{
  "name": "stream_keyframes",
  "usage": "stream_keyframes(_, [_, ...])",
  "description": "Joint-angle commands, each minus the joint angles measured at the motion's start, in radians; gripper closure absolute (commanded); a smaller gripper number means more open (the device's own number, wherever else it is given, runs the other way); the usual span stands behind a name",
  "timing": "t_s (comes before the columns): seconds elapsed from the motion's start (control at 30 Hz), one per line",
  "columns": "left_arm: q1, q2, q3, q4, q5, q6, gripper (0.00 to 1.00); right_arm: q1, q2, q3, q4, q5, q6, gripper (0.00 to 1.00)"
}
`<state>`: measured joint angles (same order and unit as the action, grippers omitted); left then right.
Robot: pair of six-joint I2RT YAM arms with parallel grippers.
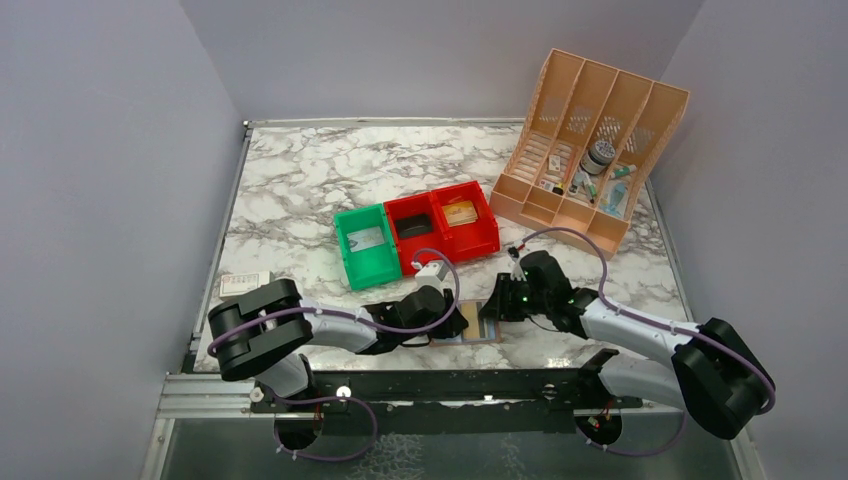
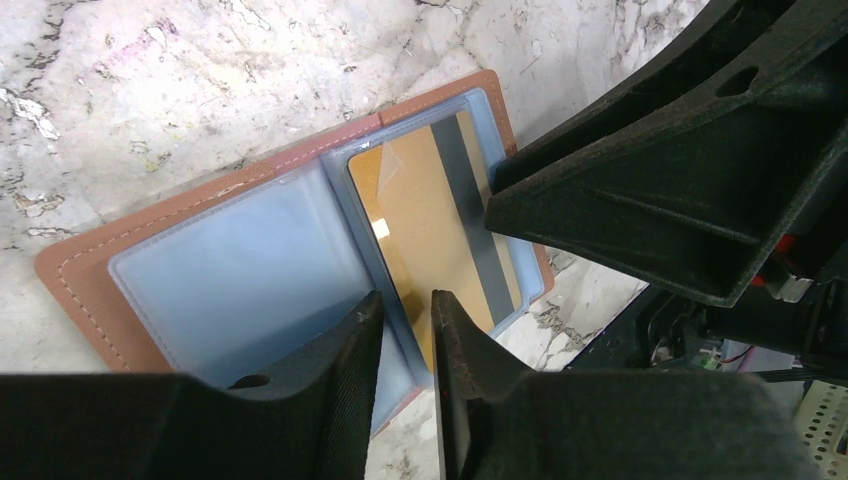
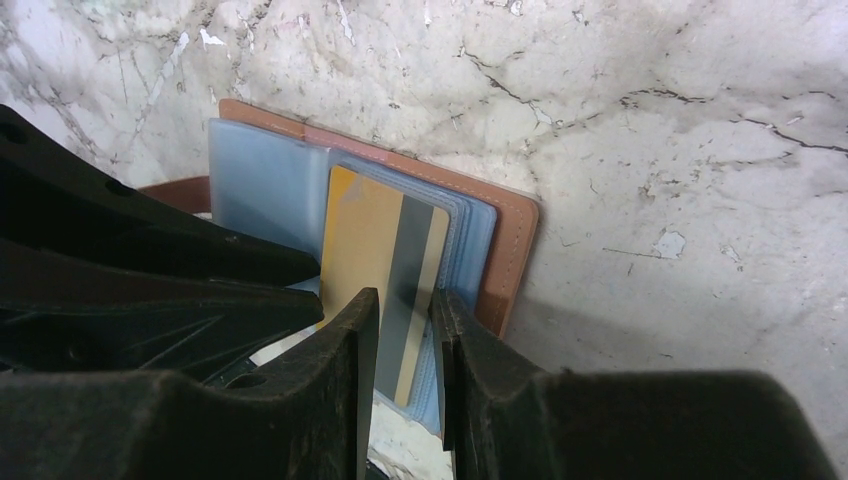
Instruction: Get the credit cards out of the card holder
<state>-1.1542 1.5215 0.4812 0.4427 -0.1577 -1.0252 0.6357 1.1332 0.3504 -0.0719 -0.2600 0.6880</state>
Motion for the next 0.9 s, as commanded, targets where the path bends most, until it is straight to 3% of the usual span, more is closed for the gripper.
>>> stream_keyframes(0.0, [-0.01, 0.022, 0.002, 0.059, -0.017, -0.02, 0.77, 0.004, 0.02, -0.019, 0.003, -0.007, 0.008, 0.73])
stream_keyframes(0.07, [-0.009, 0.025, 0.0, 0.068, -0.016, -0.022, 0.82, 0.004, 0.022, -0.019, 0.004, -0.008, 0.011, 0.73])
stream_keyframes(0.37, [-0.012, 0.013, -0.017, 0.077, -0.028, -0.022, 0.88, 0.004, 0.025, -0.021, 0.017, -0.044, 0.005, 0.73])
stream_keyframes(0.73, [-0.011, -0.027, -0.051, 0.077, -0.05, -0.013, 1.0, 0.004, -0.027, 0.027, -0.08, -0.002, -0.02, 0.72])
stream_keyframes(0.87, [-0.011, -0.033, -0.056, 0.077, -0.054, -0.014, 1.0, 0.004, -0.071, 0.041, -0.088, -0.038, -0.024, 0.72])
